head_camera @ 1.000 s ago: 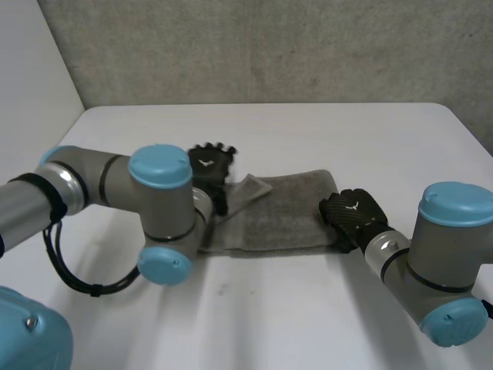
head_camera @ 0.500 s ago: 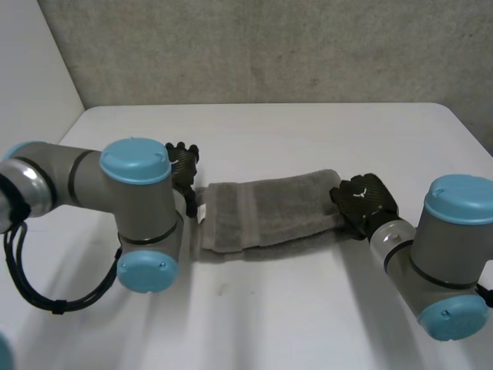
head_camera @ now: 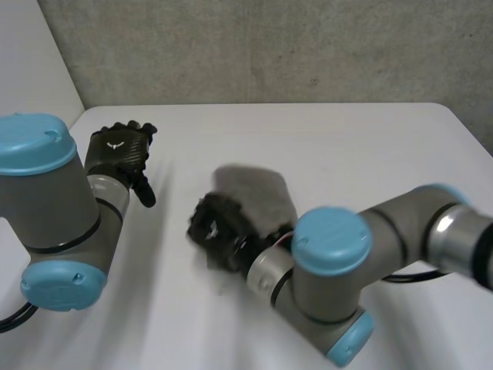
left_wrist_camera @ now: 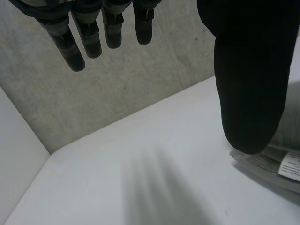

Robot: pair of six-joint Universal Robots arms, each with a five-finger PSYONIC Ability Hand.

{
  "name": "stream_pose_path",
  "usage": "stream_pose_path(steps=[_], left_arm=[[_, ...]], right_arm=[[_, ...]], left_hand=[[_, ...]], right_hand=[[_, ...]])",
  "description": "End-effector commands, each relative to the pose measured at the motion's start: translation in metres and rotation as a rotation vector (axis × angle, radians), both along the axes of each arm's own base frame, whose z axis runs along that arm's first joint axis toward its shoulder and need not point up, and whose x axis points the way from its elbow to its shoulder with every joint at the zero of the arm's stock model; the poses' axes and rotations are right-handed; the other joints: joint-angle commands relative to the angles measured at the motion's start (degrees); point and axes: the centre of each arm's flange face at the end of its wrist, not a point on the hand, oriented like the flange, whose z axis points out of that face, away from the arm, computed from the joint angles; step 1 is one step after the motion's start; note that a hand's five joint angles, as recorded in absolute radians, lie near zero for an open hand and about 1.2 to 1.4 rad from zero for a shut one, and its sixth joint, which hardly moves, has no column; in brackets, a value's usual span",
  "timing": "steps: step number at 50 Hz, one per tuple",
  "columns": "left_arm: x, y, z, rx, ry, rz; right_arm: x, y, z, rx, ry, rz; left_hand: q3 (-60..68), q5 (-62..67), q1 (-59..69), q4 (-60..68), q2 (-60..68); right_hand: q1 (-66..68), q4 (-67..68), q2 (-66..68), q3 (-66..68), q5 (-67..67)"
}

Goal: Fold the towel.

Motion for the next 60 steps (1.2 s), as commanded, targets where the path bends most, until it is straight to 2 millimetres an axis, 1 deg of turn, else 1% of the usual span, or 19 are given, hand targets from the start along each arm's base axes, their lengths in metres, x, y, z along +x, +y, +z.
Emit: stream_pose_path(steps=[1,2,3,4,8,10,12,16,18,23,30,35,38,43,48,52,57,59,60], left_arm=[[0.001,0.004,-0.006,0.019,-0.011,-0.005],[0.001,0.004,-0.006,0.019,-0.011,-0.005],[0.0,0.003,-0.006,0.017,-0.008,-0.006],[-0.002,0.003,-0.005,0.012,0.0,-0.01],[-0.006,-0.001,0.001,-0.007,0.022,-0.018],[-0.009,-0.002,0.006,-0.018,0.043,-0.026],[-0.016,-0.005,0.015,-0.033,0.106,-0.054],[-0.03,-0.003,0.021,-0.028,0.178,-0.104],[-0.046,0.007,0.02,0.014,0.21,-0.15],[-0.07,0.022,0.011,0.116,0.219,-0.206],[-0.085,0.029,-0.029,0.3,0.18,-0.186],[-0.075,0.023,-0.058,0.352,0.114,-0.07],[-0.072,0.021,-0.061,0.354,0.105,-0.05],[-0.067,0.02,-0.076,0.385,0.07,-0.035],[-0.065,0.02,-0.081,0.395,0.062,-0.031],[-0.065,0.021,-0.08,0.394,0.063,-0.032],[-0.067,0.02,-0.07,0.374,0.077,-0.041],[-0.067,0.022,-0.049,0.336,0.104,-0.056],[-0.067,0.022,-0.049,0.336,0.104,-0.056]], right_arm=[[0.002,0.012,-0.014,0.023,0.027,0.061],[0.001,0.009,-0.003,0.028,-0.001,0.031],[0.001,0.009,-0.003,0.028,-0.001,0.031],[-0.003,0.004,0.01,0.049,-0.04,-0.018],[-0.019,-0.016,0.033,0.148,-0.149,-0.17],[-0.04,-0.03,0.055,0.278,-0.283,-0.292],[-0.049,-0.031,0.063,0.349,-0.338,-0.332],[-0.067,-0.033,0.07,0.512,-0.402,-0.406],[-0.087,-0.045,0.069,0.669,-0.436,-0.514],[-0.106,-0.06,0.071,0.849,-0.485,-0.621],[-0.106,-0.087,0.082,0.909,-0.528,-0.574],[-0.085,-0.108,0.05,0.983,-0.456,-0.532],[-0.081,-0.113,0.04,0.997,-0.429,-0.533],[-0.069,-0.134,-0.002,0.958,-0.312,-0.538],[-0.066,-0.142,-0.015,0.874,-0.24,-0.54],[-0.068,-0.144,-0.012,0.824,-0.229,-0.564],[-0.069,-0.143,0.024,0.766,-0.282,-0.559],[-0.073,-0.14,0.058,0.705,-0.337,-0.547],[-0.073,-0.14,0.058,0.705,-0.338,-0.547]], left_hand=[[0.8,-0.5,0.6,0.8,0.8],[0.8,-0.5,0.6,0.8,0.8],[0.6,-0.7,0.4,0.6,0.7],[0.8,-0.5,0.6,0.8,0.8],[0.8,-0.5,0.6,0.8,0.8],[1.0,-0.4,0.7,0.9,1.0],[1.3,0.0,1.1,1.3,1.3],[2.0,0.6,1.7,1.9,2.0],[2.0,0.6,1.7,1.9,2.0],[1.8,0.5,1.6,1.8,1.8],[1.2,-0.2,0.9,1.1,1.2],[0.8,-0.5,0.6,0.8,0.8],[0.6,-0.7,0.4,0.6,0.7],[0.6,-0.7,0.4,0.6,0.7],[0.6,-0.7,0.4,0.6,0.7],[0.6,-0.7,0.4,0.6,0.7],[0.6,-0.7,0.4,0.6,0.7],[0.6,-0.7,0.4,0.6,0.7],[0.6,-0.7,0.4,0.6,0.7]], right_hand=[[-12.0,-26.2,-25.4,-25.9,-24.2],[-34.4,-48.6,-47.8,-48.2,-46.5],[-34.6,-48.8,-48.0,-48.4,-46.8],[-44.1,-58.3,-57.5,-57.9,-56.3],[-44.1,-58.3,-57.5,-57.9,-56.3],[-44.1,-58.3,-57.5,-57.9,-56.3],[-44.1,-58.3,-57.5,-57.9,-56.3],[-44.1,-58.3,-57.5,-57.9,-56.3],[-44.1,-58.3,-57.5,-57.9,-56.3],[-44.1,-58.3,-57.5,-57.9,-56.3],[-44.1,-58.3,-57.5,-57.9,-56.3],[-44.1,-58.3,-57.5,-57.9,-56.3],[-44.1,-58.3,-57.5,-57.9,-56.3],[-44.1,-58.3,-57.5,-57.9,-56.3],[-44.1,-58.3,-57.5,-57.9,-56.3],[-44.1,-58.3,-57.5,-57.9,-56.3],[-44.1,-58.3,-57.5,-57.9,-56.3],[-44.1,-58.3,-57.5,-57.9,-56.3],[-44.1,-58.3,-57.5,-57.9,-56.3]])
